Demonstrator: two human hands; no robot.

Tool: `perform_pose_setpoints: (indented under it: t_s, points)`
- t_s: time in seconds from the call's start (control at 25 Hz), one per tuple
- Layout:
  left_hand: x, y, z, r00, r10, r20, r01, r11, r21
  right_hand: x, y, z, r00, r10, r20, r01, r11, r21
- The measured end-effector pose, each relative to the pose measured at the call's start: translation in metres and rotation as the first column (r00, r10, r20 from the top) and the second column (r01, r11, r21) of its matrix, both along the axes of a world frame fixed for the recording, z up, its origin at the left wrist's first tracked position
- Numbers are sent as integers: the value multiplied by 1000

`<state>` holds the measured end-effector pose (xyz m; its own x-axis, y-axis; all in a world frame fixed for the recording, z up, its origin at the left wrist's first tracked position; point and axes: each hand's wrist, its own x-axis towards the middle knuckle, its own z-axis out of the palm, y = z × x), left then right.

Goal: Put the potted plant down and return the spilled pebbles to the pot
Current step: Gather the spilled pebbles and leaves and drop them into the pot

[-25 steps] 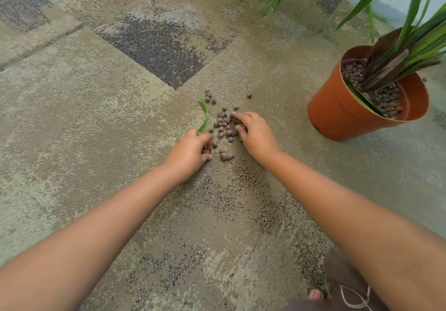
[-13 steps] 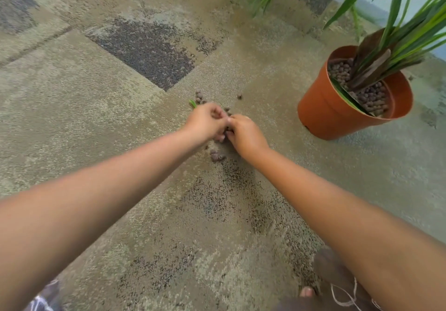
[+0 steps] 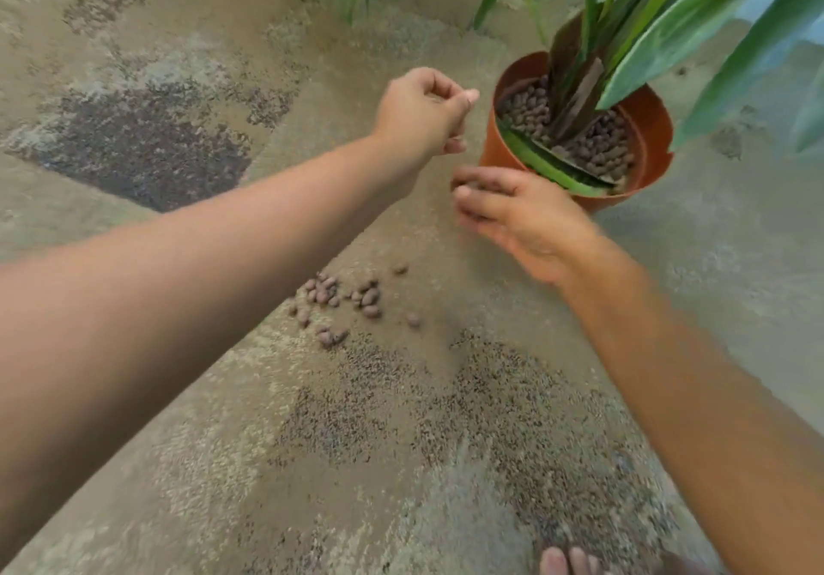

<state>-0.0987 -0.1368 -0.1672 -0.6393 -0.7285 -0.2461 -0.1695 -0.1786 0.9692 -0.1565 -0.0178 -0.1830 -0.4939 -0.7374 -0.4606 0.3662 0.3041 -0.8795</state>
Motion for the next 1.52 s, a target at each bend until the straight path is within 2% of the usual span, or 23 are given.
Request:
perform_pose_setpoints:
  t_s: [0.08, 0.12, 0.28, 0.36, 0.48, 0.52, 0.56, 0.64, 0.68, 0.72, 0.8, 0.84, 0.88, 0.96, 1.0, 1.24, 1.36, 1.44, 1.52]
  points:
    - [-17, 13, -2, 995, -97, 36, 94, 993, 75, -24, 14, 21, 987, -157, -28, 156, 988, -16]
    - [-25, 18, -1, 991, -127, 45, 122, 986, 110, -35, 18, 25, 973, -230, 6, 230, 973, -29]
    - [-54, 29, 7, 994, -107, 10, 103, 976, 190, -57, 15, 32, 825, -422, 376, 473, 880, -50]
    - [-65, 32, 12, 981, -191, 19, 183, 962, 200, -59, 10, 34, 730, -514, 450, 593, 804, -43]
    - [-64, 33, 16, 968, -238, 79, 216, 951, 220, -97, 24, -17, 706, -580, 406, 639, 769, -13]
    - [-58, 31, 14, 972, -216, 90, 199, 966, 167, -117, 33, -42, 757, -565, 327, 585, 810, 45]
    - [-49, 27, 12, 973, -189, 131, 183, 982, 53, -129, 40, -59, 780, -594, 195, 586, 804, 106]
    - [-21, 12, 2, 976, -91, 195, 132, 969, -210, -109, 42, -47, 773, -609, -178, 622, 783, 24]
    - [-3, 3, -5, 975, -39, 218, 105, 948, -301, -78, 29, -22, 793, -545, -272, 549, 833, -70]
    - [16, -6, -15, 968, 0, 251, 92, 930, -355, -44, 20, 4, 741, -534, -407, 510, 842, -175]
    - [56, -18, -45, 919, 63, 389, 122, 894, -432, 17, 12, 17, 612, -301, -732, 228, 953, -201]
    - [81, -19, -63, 876, 115, 468, 138, 871, -472, 31, 14, 0, 578, -106, -809, 73, 994, -78]
    - [108, -15, -82, 827, 170, 536, 153, 850, -504, 50, 15, -15, 580, 107, -808, -53, 994, 94]
    - [158, -6, -113, 746, 248, 618, 173, 824, -540, 73, 16, -56, 555, 454, -697, -226, 889, 399]
    - [175, -4, -125, 718, 262, 645, 191, 817, -544, 79, 18, -71, 529, 542, -653, -274, 838, 472]
    - [194, -14, -145, 592, 160, 790, 331, 845, -420, 84, 22, -109, 415, 670, -615, -236, 733, 638]
    - [192, -7, -145, 544, 134, 828, 412, 817, -403, 96, 8, -117, 385, 718, -580, -240, 685, 688]
    - [193, -1, -148, 489, 105, 866, 493, 786, -374, 104, -4, -120, 370, 716, -591, -242, 689, 683]
    - [196, 5, -148, 473, 49, 880, 561, 753, -343, 112, -14, -119, 329, 716, -616, -311, 698, 645]
